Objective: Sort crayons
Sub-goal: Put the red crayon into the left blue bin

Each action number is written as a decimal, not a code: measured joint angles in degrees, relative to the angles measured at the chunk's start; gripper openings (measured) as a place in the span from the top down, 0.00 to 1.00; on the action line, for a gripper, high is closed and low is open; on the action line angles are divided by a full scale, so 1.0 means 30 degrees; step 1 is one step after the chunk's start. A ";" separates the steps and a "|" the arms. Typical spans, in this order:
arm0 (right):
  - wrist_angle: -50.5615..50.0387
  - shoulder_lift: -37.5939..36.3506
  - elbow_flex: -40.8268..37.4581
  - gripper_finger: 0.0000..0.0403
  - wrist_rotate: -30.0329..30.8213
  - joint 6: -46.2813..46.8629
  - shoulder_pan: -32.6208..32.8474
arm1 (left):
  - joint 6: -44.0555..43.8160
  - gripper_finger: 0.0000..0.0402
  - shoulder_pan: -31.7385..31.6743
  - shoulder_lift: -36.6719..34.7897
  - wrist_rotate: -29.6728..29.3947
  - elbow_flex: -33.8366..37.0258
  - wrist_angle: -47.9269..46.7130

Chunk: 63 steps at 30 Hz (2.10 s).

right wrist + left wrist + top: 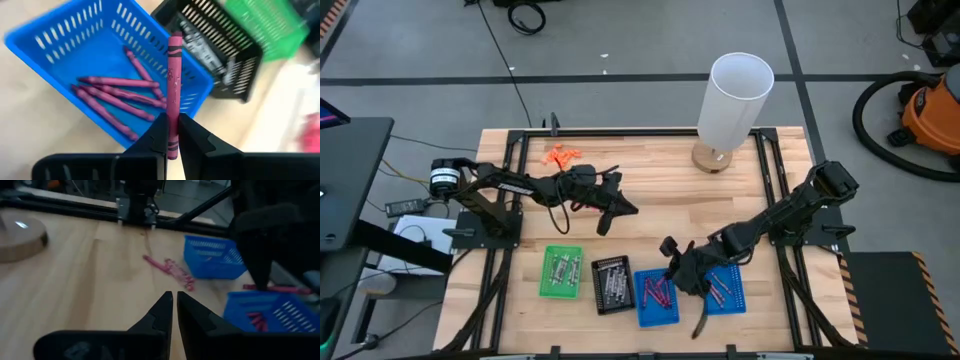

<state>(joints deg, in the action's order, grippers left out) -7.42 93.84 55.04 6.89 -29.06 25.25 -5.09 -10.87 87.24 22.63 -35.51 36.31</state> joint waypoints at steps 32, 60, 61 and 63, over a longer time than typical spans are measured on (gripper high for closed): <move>-0.2433 -0.0642 0.0026 0.63 0.1355 -0.3387 0.0330 | -0.5584 0.91 0.6310 -0.0015 -0.5814 -0.0013 0.1617; -1.3171 -0.1639 -0.1464 0.69 -0.1470 0.5257 -0.5402 | -0.2873 0.91 0.6230 -0.0007 -0.7344 -0.0007 0.0024; -1.3159 -0.1639 -0.1602 0.69 -0.1520 0.5267 -0.5381 | -0.2874 0.91 0.6230 -0.0007 -0.7344 -0.0007 0.0032; -1.3043 -0.1639 -0.1940 0.69 -0.1758 0.5174 -0.5284 | -0.2871 0.91 0.6230 -0.0007 -0.7344 -0.0007 -0.0051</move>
<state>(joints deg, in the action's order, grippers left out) -46.54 88.92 49.22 1.61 -13.54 9.40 -13.70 7.81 87.22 0.60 -35.53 36.15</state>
